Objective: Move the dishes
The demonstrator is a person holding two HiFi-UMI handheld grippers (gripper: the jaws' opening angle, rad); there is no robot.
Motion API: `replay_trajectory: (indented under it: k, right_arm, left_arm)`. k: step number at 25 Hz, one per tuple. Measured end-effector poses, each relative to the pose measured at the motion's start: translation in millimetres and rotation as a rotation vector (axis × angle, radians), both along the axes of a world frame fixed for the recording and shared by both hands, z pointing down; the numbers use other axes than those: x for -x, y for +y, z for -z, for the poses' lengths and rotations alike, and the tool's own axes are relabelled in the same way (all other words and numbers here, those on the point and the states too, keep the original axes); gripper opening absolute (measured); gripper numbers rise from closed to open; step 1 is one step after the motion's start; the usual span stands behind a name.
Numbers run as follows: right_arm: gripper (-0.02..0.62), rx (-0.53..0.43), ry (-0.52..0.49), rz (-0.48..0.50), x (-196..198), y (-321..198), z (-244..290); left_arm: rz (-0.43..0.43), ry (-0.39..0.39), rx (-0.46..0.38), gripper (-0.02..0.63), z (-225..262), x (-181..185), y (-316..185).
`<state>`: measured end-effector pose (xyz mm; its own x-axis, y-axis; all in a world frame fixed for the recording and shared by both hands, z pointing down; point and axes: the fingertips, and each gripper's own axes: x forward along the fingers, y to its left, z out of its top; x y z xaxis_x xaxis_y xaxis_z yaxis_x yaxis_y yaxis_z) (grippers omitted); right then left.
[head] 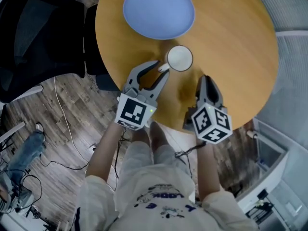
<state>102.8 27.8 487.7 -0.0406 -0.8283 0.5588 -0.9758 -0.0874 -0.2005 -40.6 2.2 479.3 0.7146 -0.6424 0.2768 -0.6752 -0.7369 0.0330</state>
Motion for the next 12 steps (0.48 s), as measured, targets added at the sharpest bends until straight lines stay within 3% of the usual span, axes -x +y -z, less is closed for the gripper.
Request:
replay_trajectory:
  k: [12]
  right_arm:
    - [0.038, 0.034, -0.002, -0.030, 4, 3, -22]
  left_arm:
    - [-0.030, 0.048, 0.020, 0.095, -4, -8, -1]
